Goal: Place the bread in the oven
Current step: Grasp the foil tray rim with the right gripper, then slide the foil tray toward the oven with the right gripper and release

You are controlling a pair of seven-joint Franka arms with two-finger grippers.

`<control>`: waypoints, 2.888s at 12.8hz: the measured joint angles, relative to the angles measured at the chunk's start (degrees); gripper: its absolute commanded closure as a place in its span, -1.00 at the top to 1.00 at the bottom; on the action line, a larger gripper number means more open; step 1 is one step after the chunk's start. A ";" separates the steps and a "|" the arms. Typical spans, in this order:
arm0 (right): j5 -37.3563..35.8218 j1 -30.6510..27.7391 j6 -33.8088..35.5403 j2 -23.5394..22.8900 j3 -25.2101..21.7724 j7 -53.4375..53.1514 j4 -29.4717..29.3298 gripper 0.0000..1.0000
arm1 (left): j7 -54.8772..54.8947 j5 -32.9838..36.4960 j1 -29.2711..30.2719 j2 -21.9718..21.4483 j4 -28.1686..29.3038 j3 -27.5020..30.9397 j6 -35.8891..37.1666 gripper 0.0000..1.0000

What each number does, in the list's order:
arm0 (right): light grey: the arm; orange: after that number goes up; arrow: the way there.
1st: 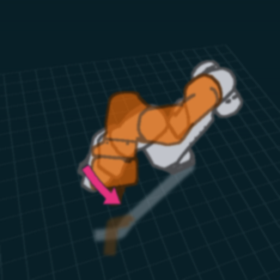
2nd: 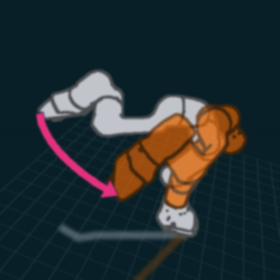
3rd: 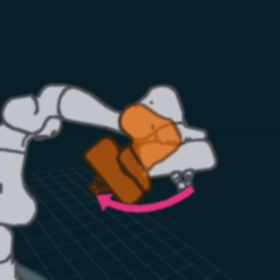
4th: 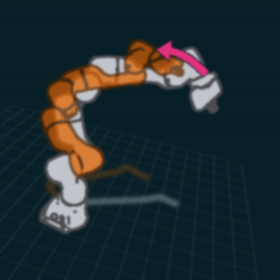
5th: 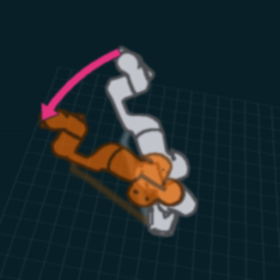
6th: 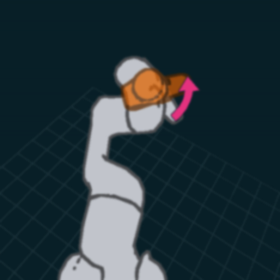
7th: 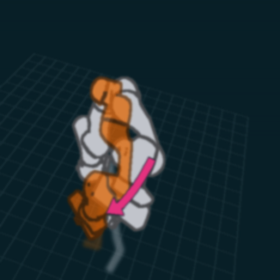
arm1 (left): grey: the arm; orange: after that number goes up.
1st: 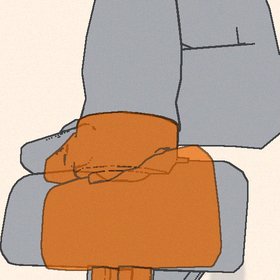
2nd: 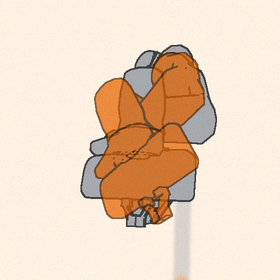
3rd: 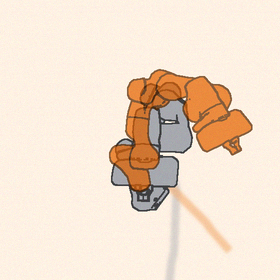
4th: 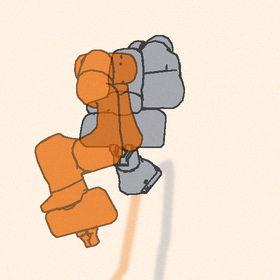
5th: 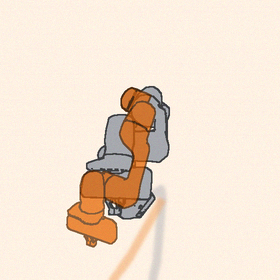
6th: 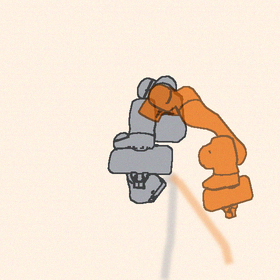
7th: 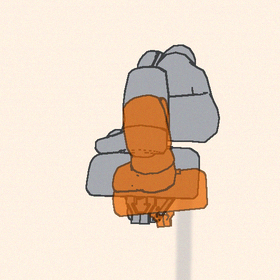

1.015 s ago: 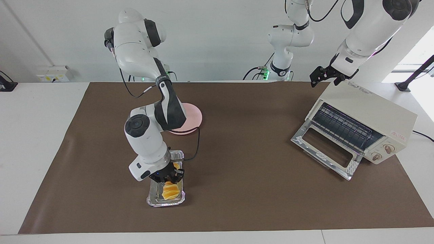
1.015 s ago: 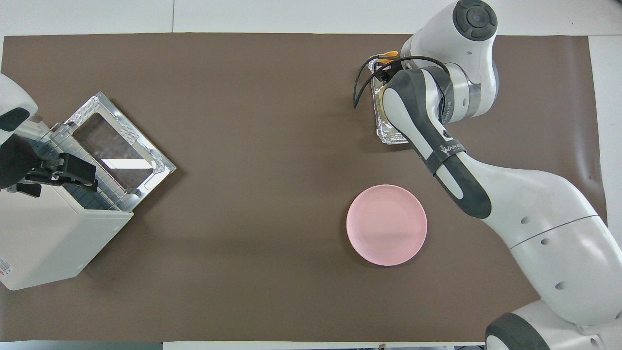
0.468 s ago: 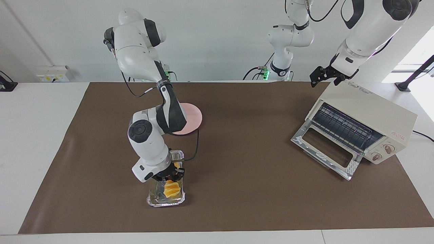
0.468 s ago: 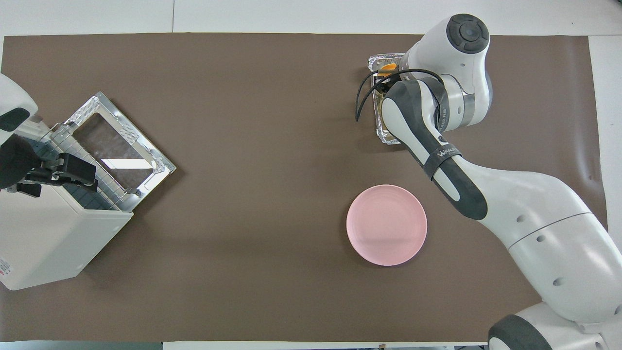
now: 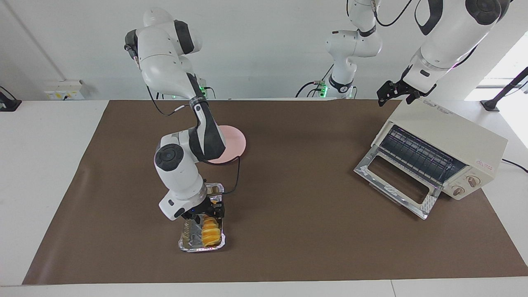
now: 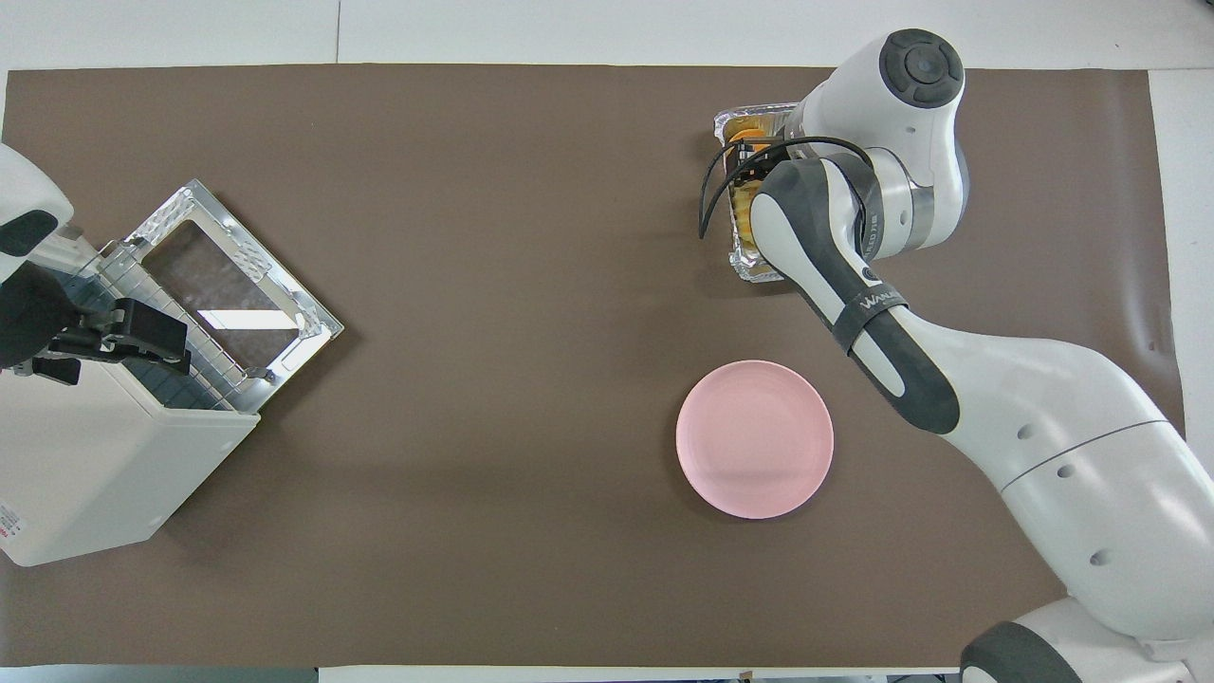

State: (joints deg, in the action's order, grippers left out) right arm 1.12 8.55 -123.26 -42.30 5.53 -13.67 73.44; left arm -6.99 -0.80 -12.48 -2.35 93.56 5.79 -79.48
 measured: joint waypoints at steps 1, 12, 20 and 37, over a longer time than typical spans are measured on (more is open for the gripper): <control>0.00 -0.16 0.90 0.56 -0.11 0.00 0.00 1.00 | 0.00 0.00 0.00 0.00 0.00 0.00 0.00 1.00; -1.48 -4.41 -3.25 2.87 -0.33 6.72 6.64 -0.62 | 0.00 0.00 0.00 0.00 0.00 0.00 0.00 1.00; -1.53 -4.42 -7.41 5.13 -0.32 6.72 11.75 -1.00 | 0.00 0.00 0.00 0.00 0.00 0.00 0.00 1.00; 0.03 10.59 12.91 15.96 2.05 -19.95 7.86 -1.00 | 0.00 0.00 0.00 0.00 0.00 0.00 0.00 1.00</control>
State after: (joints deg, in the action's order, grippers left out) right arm 1.15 19.13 -110.35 -26.34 7.59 -33.62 81.31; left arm -6.99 -0.80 -12.48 -2.35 93.56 5.79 -79.48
